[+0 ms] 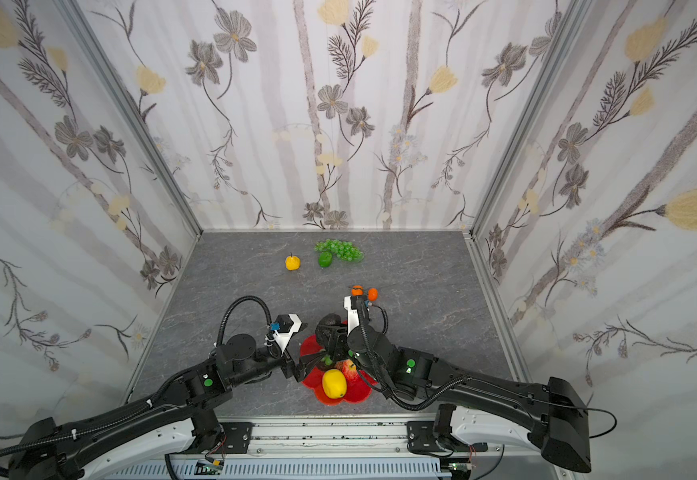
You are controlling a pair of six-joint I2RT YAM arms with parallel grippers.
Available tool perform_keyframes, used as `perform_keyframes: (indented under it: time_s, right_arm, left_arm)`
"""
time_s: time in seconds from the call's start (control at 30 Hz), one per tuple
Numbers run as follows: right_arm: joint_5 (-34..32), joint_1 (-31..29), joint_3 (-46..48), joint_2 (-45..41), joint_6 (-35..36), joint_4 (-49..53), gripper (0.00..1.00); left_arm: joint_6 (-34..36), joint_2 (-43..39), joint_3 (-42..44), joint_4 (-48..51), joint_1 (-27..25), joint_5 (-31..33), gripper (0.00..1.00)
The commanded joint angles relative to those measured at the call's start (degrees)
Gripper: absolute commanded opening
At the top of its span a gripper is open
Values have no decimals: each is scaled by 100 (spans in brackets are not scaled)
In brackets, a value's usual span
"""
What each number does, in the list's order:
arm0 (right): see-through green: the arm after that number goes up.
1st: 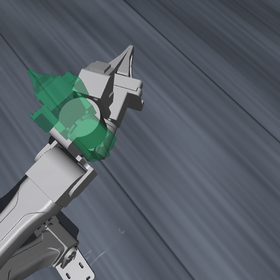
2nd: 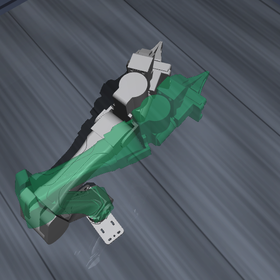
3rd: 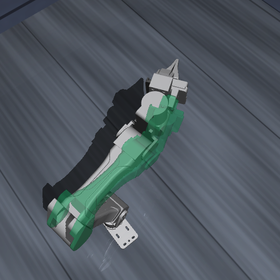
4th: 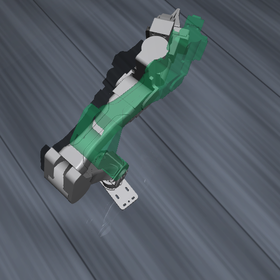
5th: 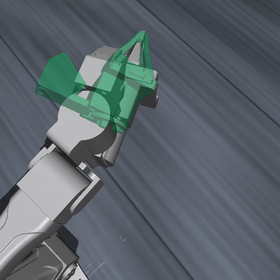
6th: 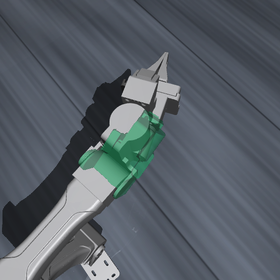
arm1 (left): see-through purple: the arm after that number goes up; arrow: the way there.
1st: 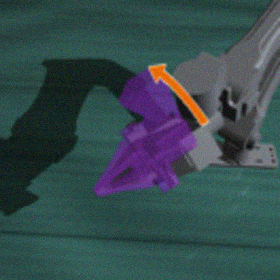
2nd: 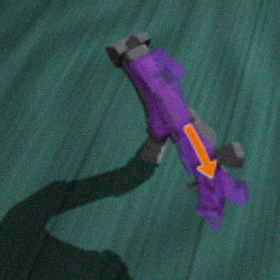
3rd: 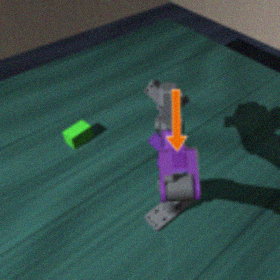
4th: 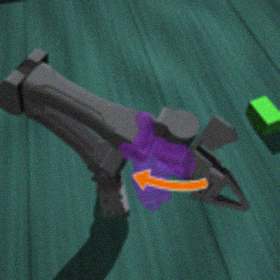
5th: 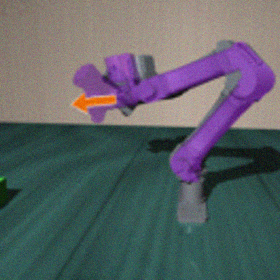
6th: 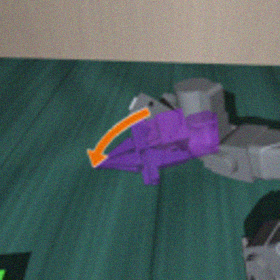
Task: Place and organize the fake fruits in the fruit bowl
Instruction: 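Grasp the avocado with the right gripper while the left gripper holds it, then carry the avocado over the bowl with the right gripper while the left gripper withdraws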
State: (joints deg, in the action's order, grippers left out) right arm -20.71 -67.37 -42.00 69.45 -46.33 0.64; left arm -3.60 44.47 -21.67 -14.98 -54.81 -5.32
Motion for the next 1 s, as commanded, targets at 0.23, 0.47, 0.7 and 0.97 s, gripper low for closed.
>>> perform_keyframes:
  time_s: [0.23, 0.47, 0.7, 0.97]
  right_arm:
    - [-706, 5, -49, 161, 439, 378, 28]
    - [-781, -65, -189, 610, 736, 202, 28]
    - [-1106, -65, -714, 1408, 1216, 346, 30]
    - [-1188, 31, -1093, 2165, 1461, 490, 30]
  left_arm:
    - [-419, -922, 159, 875, 26, 837, 100]
    - [-457, -1133, 182, 1279, 43, 2328, 100]
    - [-427, -1168, 301, 1228, 66, 2706, 100]
    - [-423, -1308, 418, 1199, 78, 2992, 100]
